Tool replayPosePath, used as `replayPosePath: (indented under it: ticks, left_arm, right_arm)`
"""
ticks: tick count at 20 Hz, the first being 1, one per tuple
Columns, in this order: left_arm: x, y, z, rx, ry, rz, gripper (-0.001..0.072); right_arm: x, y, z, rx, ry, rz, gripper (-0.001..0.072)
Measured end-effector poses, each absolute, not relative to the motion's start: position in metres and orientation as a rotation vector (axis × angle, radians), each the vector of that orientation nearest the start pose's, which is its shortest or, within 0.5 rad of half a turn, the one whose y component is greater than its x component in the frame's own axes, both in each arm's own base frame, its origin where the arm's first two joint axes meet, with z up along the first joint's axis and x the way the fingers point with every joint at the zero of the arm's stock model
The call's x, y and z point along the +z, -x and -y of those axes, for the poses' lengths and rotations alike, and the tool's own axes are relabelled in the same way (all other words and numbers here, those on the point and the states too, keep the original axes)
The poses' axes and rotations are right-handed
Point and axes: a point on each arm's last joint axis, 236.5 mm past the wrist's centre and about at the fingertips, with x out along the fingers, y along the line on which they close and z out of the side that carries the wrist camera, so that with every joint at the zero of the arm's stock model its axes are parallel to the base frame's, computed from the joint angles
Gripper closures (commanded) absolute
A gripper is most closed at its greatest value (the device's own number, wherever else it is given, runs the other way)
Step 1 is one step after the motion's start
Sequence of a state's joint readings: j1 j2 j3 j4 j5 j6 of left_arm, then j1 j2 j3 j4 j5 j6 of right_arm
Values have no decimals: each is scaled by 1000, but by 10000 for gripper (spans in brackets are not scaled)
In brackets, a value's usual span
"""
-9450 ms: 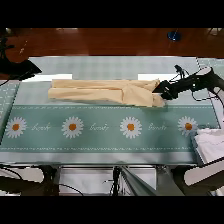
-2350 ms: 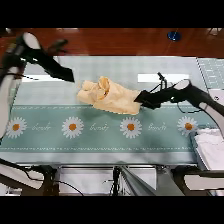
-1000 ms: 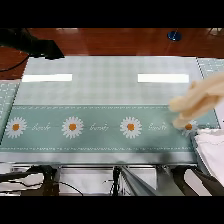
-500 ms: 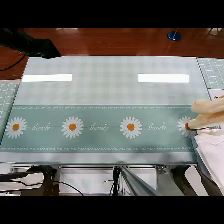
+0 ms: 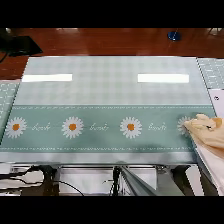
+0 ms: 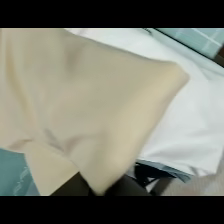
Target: Fold the shirts.
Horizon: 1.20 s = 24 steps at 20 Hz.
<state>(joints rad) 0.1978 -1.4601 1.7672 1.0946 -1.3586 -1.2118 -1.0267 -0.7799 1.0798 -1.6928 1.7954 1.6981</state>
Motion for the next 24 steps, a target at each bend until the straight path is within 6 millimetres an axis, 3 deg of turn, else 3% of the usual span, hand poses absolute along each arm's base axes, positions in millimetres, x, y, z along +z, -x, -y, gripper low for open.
replayPosePath:
  ticks: [2,4,9,10,12,15,18,20,22,23,24]
  left_arm:
    - [169,-475,8,-347,110,-913,101]
    - [171,-477,6,-340,112,-902,101]
    - [175,-480,2,-328,110,-879,101]
    - [177,-480,2,-328,109,-876,101]
    - [181,-479,2,-326,106,-868,101]
    - [186,-477,2,-324,102,-856,101]
    - [188,-477,1,-323,101,-851,101]
    - [188,-477,1,-320,97,-849,101]
    - [188,-477,0,-317,95,-849,101]
    - [189,-478,0,-316,94,-846,101]
    - [189,-478,-1,-314,94,-843,101]
  right_arm:
    - [86,-34,182,-1119,-802,-1440,688]
    - [74,1,175,-1177,-842,-1536,688]
    - [40,53,144,-1207,-931,-1768,676]
    - [35,61,141,-1215,-926,-1805,563]
    - [30,78,143,-1254,-878,-1862,269]
    - [30,96,158,-1310,-765,-1900,243]
    - [42,118,187,-1415,-580,-1928,231]
    - [46,122,209,-1476,-507,-1907,231]
    - [46,112,237,-1500,-479,-1830,232]
    - [44,98,253,-1485,-497,-1765,233]
    - [40,70,274,-1443,-528,-1654,237]
